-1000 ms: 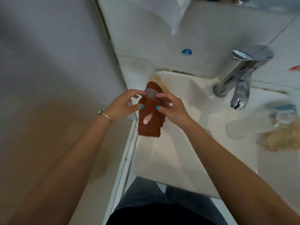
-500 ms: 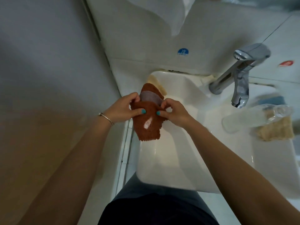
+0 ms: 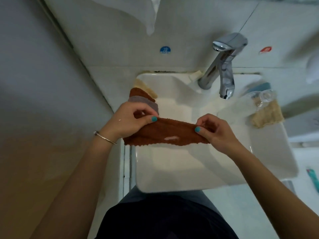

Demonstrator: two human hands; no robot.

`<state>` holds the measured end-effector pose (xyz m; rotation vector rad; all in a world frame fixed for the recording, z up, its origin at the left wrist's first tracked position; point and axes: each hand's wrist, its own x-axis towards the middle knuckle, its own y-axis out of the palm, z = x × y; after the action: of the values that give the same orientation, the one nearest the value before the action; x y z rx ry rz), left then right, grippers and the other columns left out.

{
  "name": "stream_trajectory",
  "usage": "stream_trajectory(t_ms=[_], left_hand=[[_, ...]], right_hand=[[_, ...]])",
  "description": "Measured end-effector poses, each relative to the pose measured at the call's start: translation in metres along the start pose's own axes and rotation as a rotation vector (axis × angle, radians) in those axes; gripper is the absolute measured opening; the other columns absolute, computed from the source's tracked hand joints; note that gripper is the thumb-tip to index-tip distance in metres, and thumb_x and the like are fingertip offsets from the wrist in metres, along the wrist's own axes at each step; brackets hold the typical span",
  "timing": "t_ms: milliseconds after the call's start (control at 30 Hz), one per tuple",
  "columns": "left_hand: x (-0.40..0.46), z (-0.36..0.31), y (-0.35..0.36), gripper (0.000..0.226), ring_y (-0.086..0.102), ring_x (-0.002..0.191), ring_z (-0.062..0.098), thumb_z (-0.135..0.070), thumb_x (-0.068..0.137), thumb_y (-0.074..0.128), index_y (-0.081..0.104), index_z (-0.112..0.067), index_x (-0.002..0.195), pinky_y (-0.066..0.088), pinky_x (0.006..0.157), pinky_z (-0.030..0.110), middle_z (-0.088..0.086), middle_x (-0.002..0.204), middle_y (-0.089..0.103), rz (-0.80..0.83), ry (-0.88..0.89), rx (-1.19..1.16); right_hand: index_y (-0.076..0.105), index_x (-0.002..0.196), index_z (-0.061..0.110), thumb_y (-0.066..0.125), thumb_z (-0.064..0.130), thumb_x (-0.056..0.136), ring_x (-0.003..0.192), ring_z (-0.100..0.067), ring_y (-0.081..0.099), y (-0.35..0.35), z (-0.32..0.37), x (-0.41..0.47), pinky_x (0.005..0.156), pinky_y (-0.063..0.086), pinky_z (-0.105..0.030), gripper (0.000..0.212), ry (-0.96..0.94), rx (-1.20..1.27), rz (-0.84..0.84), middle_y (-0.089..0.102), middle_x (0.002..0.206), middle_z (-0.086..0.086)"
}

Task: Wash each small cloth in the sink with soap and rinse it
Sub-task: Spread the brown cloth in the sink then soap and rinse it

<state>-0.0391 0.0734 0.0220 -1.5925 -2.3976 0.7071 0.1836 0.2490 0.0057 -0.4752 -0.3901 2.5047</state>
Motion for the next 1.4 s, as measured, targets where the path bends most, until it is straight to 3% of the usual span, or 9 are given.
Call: stream_trajectory(t_ms=[233,400,500,600,667,833,967,1133,1400], left_hand=[[0.070,0.003,0.080,0.009,0.061,0.081,-0.001,-0.015,0.087,0.070,0.072,-0.021,0.094,0.049,0.082,0.020,-0.010,0.089,0.068,0.144,0.056,0.019],[0.107,0.022,0.134,0.034,0.045,0.122,0.025,-0.020,0.093,0.059,0.057,-0.018,0.127,0.040,0.101,0.039,0.006,0.129,0.051,0.085,0.009,0.440],[0.082,0.034,0.158,0.040,0.042,0.129,0.025,-0.030,0.093,0.060,0.054,-0.016,0.130,0.033,0.109,0.036,0.005,0.135,0.050,0.158,0.073,0.409],[0.062,0.057,0.175,0.080,0.004,0.149,0.026,-0.055,0.092,0.054,0.016,-0.021,0.154,0.006,0.120,0.041,0.005,0.162,0.009,0.277,-0.031,0.625],[0.060,0.067,0.180,0.088,-0.012,0.149,0.022,-0.065,0.090,0.045,-0.002,-0.027,0.155,-0.006,0.119,0.041,0.002,0.163,-0.010,0.299,-0.071,0.749],[0.076,0.058,0.195,0.090,-0.021,0.147,0.018,-0.071,0.089,0.037,-0.011,-0.030,0.153,-0.014,0.117,0.038,-0.001,0.160,-0.022,0.381,-0.038,0.765],[0.083,0.052,0.205,0.091,-0.024,0.146,0.017,-0.072,0.088,0.037,-0.013,-0.032,0.153,-0.016,0.116,0.037,0.000,0.159,-0.025,0.364,-0.055,0.770],[0.082,0.052,0.205,0.091,-0.027,0.145,0.017,-0.071,0.089,0.037,-0.016,-0.032,0.152,-0.015,0.117,0.038,0.001,0.158,-0.028,0.386,-0.067,0.793],[0.086,0.051,0.205,0.093,-0.030,0.144,0.016,-0.073,0.088,0.037,-0.018,-0.033,0.151,-0.014,0.118,0.039,-0.002,0.157,-0.031,0.418,-0.096,0.793]], right_hand=[[0.064,0.089,0.012,0.069,0.011,0.087,0.064,-0.004,0.061,-0.063,-0.043,-0.016,0.055,0.048,-0.016,0.005,0.255,0.001,-0.118,0.066,0.076,0.004],[0.060,0.111,0.026,0.073,0.034,0.085,0.090,-0.014,0.055,-0.065,-0.109,-0.007,0.077,0.042,-0.028,0.030,0.408,-0.411,-0.349,0.058,0.108,0.002],[0.054,0.126,0.042,0.068,0.049,0.084,0.101,-0.014,0.052,-0.046,-0.118,-0.017,0.083,0.045,-0.033,0.045,0.394,-0.527,-0.197,0.054,0.110,0.004],[0.016,0.148,0.053,0.052,0.074,0.081,0.115,-0.023,0.042,-0.030,-0.123,-0.016,0.094,0.039,-0.039,0.079,0.482,-0.898,0.065,0.043,0.123,-0.001],[0.001,0.148,0.056,0.045,0.081,0.079,0.117,-0.029,0.040,-0.030,-0.129,-0.014,0.097,0.034,-0.042,0.085,0.499,-1.029,0.090,0.041,0.128,-0.006],[-0.008,0.144,0.061,0.034,0.089,0.075,0.116,-0.032,0.041,-0.062,-0.140,-0.016,0.094,0.033,-0.045,0.085,0.554,-1.157,0.038,0.042,0.130,-0.011],[0.006,0.148,0.056,0.046,0.081,0.078,0.119,-0.032,0.038,-0.072,-0.139,-0.013,0.097,0.032,-0.044,0.085,0.577,-0.987,0.002,0.038,0.131,-0.010],[0.024,0.145,0.028,0.084,0.041,0.069,0.127,-0.019,0.036,-0.054,-0.109,-0.008,0.105,0.038,-0.035,0.098,0.336,-0.159,-0.750,0.029,0.136,0.000],[0.019,0.153,0.017,0.083,0.037,0.074,0.138,-0.017,0.035,-0.057,-0.086,0.048,0.105,0.023,-0.016,0.103,0.290,0.042,-0.868,0.037,0.152,0.000]])
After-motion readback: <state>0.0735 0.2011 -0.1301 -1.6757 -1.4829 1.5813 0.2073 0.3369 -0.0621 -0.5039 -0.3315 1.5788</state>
